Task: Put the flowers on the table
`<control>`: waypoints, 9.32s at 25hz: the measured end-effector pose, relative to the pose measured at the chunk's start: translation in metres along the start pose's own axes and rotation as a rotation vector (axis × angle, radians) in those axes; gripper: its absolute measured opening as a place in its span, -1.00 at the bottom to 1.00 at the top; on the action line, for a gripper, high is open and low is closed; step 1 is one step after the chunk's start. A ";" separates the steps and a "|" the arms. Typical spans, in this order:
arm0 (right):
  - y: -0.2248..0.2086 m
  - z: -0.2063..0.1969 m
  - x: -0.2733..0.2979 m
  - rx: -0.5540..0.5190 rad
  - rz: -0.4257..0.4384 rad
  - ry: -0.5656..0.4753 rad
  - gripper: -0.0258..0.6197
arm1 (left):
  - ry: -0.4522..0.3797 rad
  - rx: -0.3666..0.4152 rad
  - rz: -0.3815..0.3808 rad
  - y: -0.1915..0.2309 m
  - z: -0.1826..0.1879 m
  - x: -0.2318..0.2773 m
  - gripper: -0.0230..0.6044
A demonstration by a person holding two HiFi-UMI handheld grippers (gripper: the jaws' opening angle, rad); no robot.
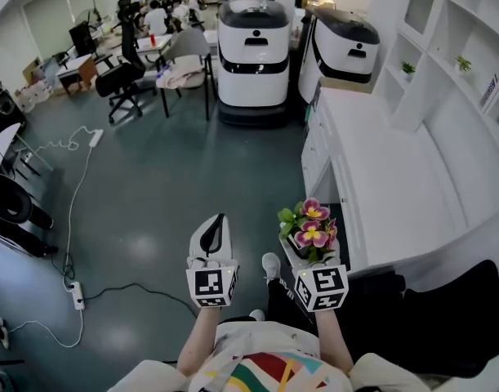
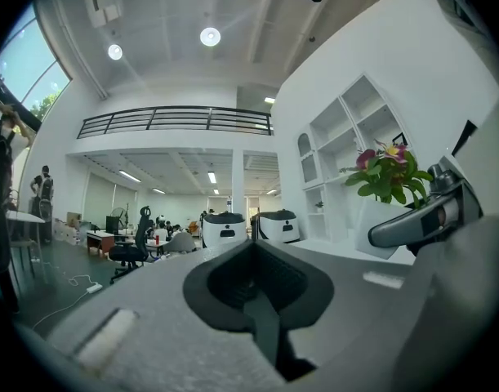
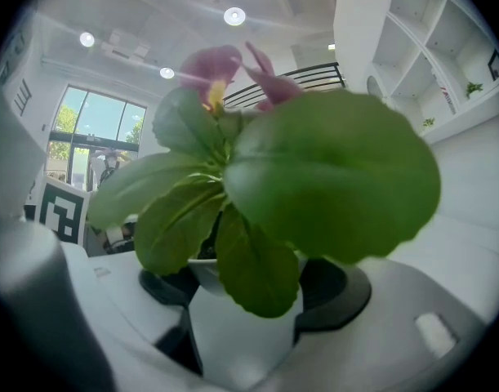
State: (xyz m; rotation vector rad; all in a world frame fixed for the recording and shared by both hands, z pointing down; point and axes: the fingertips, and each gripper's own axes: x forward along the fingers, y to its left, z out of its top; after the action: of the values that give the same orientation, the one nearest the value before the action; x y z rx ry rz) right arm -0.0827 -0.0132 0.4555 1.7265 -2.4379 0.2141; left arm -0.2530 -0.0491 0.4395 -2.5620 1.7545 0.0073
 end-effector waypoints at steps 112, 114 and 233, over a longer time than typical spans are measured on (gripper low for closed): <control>-0.483 -0.051 -0.162 0.431 -1.693 0.010 0.12 | -0.153 -0.047 -1.775 -0.582 0.061 0.385 -0.92; -0.495 -0.068 -0.169 0.454 -1.677 0.037 0.12 | -0.155 -0.046 -1.772 -0.580 0.060 0.385 -0.92; -0.452 0.055 -0.141 0.068 -1.797 -0.075 -0.92 | -0.323 -0.012 -1.705 -0.553 0.086 0.406 -0.92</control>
State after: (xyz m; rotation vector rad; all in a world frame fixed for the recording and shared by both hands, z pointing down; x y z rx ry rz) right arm 0.3879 -0.0430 0.3873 3.0211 -0.1673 -0.0229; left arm 0.4106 -0.2249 0.3592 -2.8452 -0.7607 0.3216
